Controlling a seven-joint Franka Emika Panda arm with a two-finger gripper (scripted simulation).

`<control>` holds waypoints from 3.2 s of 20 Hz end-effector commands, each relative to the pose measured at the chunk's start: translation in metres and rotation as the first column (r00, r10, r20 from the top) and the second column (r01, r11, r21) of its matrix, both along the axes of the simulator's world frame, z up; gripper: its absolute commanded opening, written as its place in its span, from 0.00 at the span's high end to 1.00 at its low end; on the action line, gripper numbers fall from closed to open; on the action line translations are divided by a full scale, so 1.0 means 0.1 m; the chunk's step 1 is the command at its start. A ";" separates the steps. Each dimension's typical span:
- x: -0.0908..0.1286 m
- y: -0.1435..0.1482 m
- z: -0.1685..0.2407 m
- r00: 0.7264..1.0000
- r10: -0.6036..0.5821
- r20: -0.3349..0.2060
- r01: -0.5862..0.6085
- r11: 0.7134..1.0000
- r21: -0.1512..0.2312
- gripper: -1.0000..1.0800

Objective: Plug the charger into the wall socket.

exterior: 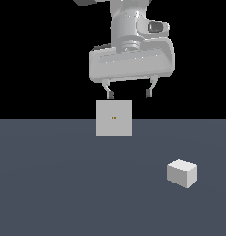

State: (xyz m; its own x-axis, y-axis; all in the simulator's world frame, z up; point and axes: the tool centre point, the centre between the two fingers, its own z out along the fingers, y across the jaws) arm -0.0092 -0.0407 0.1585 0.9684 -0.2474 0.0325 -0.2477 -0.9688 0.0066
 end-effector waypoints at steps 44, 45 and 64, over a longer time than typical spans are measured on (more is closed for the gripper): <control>-1.01 -0.73 -1.40 0.780 -0.626 -0.008 0.626 0.780 0.009 0.04; -1.01 -0.72 -1.42 0.780 -0.625 -0.008 0.625 0.780 0.009 0.04; -0.97 -0.69 -1.43 0.796 -0.605 -0.008 0.605 0.796 0.009 1.00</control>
